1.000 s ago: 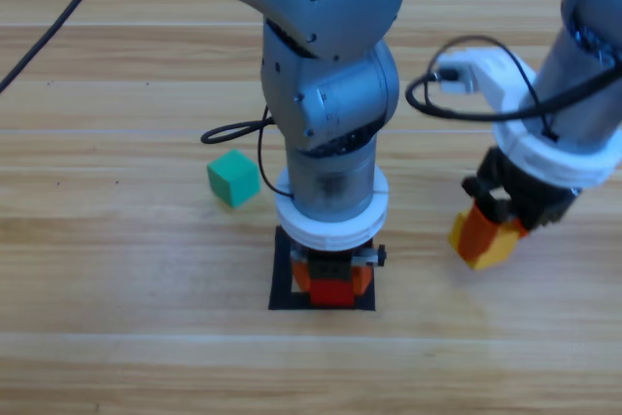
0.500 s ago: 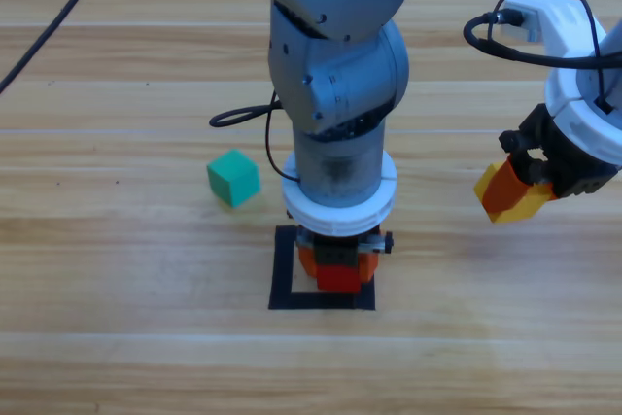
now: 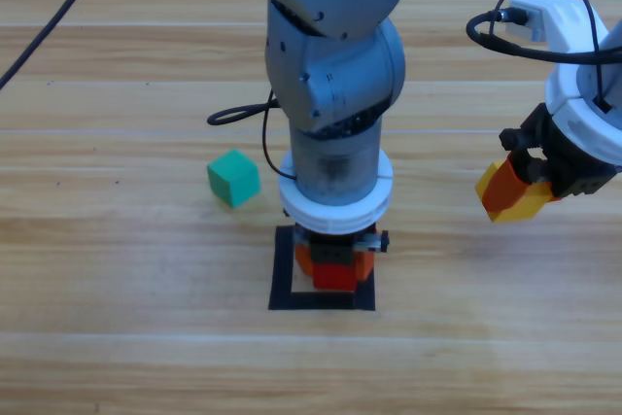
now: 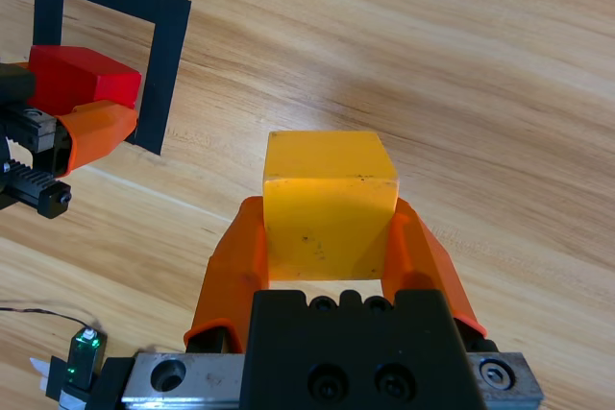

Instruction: Stack the blocks in the rectangular block: red at the bottom, yellow in the middle, green on top

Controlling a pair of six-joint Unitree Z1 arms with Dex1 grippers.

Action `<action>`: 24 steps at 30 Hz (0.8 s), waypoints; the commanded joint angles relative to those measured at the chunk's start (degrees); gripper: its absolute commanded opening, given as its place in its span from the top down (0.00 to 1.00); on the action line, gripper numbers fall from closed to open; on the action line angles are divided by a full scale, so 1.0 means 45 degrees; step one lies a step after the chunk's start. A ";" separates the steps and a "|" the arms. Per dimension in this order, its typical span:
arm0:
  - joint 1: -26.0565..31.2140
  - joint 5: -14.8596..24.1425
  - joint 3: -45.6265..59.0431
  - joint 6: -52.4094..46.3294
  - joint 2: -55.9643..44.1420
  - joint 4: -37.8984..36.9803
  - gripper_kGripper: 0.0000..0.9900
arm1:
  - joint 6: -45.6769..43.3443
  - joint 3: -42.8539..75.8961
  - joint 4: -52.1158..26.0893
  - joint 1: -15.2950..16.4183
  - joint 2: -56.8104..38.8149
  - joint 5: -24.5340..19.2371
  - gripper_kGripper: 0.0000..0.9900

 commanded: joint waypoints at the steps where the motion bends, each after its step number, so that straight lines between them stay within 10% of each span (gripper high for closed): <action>1: 0.0440 0.0216 0.0009 0.0060 0.0776 0.0141 0.86 | 0.0016 0.0390 -0.0297 -0.0332 0.0069 -0.0143 1.00; 24: 0.0577 -0.0096 -0.0323 -0.0623 0.0874 0.0160 0.86 | 0.0036 0.0390 -0.0492 -0.0352 0.0166 -0.0103 1.00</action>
